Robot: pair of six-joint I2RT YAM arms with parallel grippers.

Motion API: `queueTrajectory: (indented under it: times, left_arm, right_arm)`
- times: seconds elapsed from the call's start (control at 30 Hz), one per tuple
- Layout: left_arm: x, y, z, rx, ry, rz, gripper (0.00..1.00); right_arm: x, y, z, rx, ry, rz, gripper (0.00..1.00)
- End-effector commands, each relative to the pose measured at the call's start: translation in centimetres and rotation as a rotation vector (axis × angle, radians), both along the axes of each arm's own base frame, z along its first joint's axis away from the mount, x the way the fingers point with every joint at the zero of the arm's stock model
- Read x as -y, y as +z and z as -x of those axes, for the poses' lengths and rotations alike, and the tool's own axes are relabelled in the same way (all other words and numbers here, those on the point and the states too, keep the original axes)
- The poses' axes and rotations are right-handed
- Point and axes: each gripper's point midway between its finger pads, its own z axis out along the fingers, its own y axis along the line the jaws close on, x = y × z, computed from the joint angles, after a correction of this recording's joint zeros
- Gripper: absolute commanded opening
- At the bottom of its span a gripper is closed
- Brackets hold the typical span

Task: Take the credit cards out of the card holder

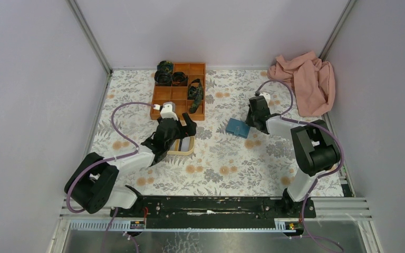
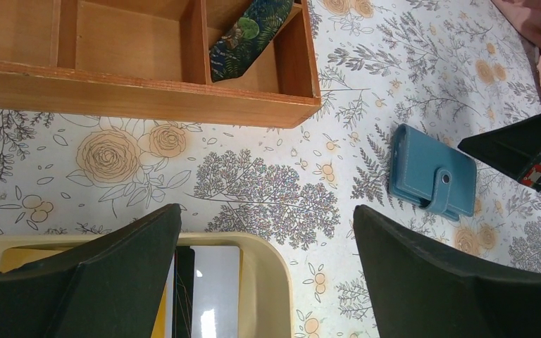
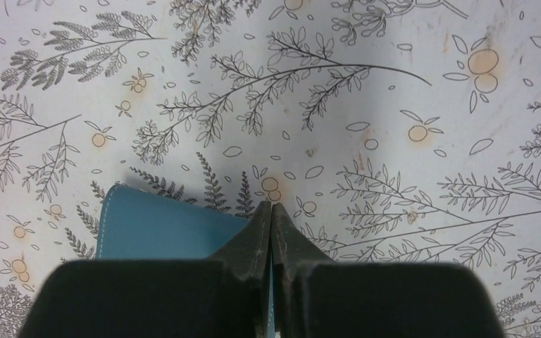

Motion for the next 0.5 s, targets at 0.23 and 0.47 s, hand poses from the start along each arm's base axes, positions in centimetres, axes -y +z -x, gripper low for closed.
queueTrajectory:
  times: [0.23,0.47]
  left_arm:
    - [0.6,2.0,-0.7,0.053,0.013,0.010,0.98]
    - [1.0,1.7,-0.7,0.048,-0.003,0.005,0.98]
  right_arm:
    - [-1.8,2.2,6.4,-0.025,0.113,-0.166,0.27]
    - [-2.1,2.4,10.8,-0.018,0.187,-0.191,0.30]
